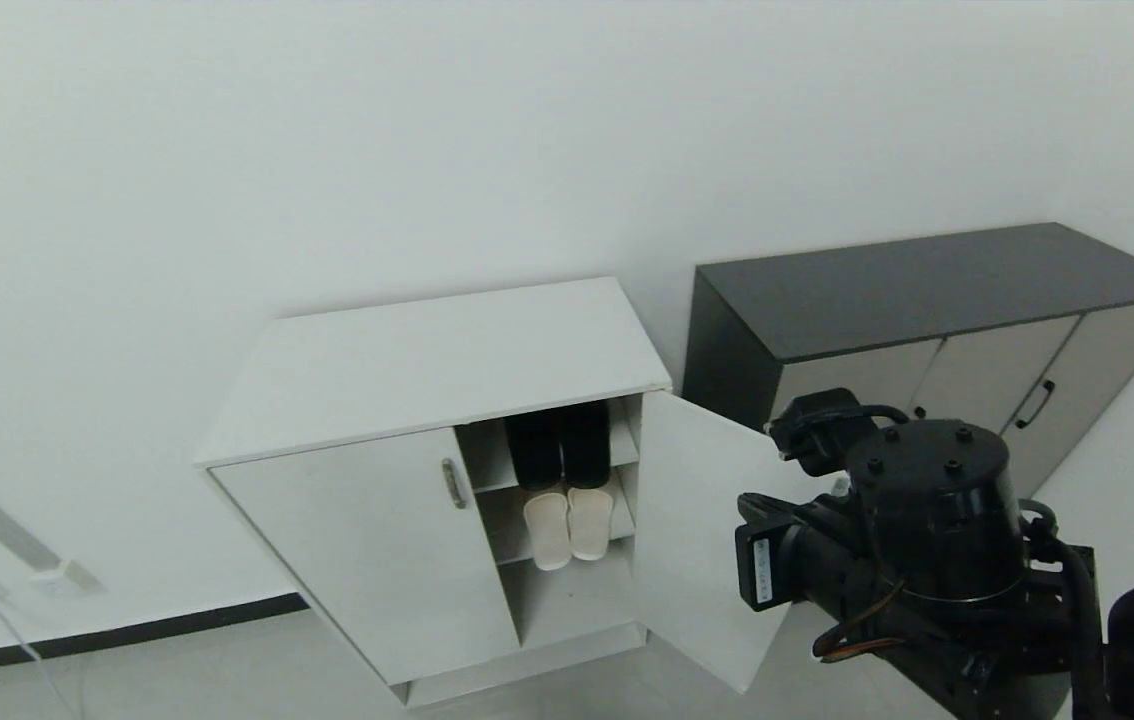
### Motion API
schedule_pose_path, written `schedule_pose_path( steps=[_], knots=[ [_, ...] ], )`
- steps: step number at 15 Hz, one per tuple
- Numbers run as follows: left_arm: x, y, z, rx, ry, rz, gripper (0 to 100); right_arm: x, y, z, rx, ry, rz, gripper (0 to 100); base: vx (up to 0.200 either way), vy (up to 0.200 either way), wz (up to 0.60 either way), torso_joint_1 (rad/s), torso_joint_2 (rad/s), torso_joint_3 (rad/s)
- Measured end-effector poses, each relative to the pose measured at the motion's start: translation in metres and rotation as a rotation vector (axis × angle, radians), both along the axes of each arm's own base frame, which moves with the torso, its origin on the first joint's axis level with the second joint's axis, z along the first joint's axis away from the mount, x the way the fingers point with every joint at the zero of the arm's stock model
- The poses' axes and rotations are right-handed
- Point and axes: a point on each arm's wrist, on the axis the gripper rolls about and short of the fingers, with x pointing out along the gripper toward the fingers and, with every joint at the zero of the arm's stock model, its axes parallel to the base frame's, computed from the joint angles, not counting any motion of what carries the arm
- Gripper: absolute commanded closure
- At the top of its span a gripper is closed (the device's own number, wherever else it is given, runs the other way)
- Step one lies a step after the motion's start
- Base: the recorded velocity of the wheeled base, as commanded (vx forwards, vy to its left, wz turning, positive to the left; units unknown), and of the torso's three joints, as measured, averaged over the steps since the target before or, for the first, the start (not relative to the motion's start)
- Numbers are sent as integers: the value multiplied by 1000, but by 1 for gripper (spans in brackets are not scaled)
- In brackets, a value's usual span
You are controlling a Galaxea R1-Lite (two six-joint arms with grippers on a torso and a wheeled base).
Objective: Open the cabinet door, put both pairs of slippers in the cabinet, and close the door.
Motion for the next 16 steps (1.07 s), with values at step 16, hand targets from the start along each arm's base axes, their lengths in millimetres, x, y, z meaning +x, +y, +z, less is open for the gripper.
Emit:
schedule_pose_path(
  steps=[16],
  knots=[
    [0,0,0,0,0,0,100,4,-2,-1,-5,1,-15,100,-50,0,0,1,1,0]
  ],
)
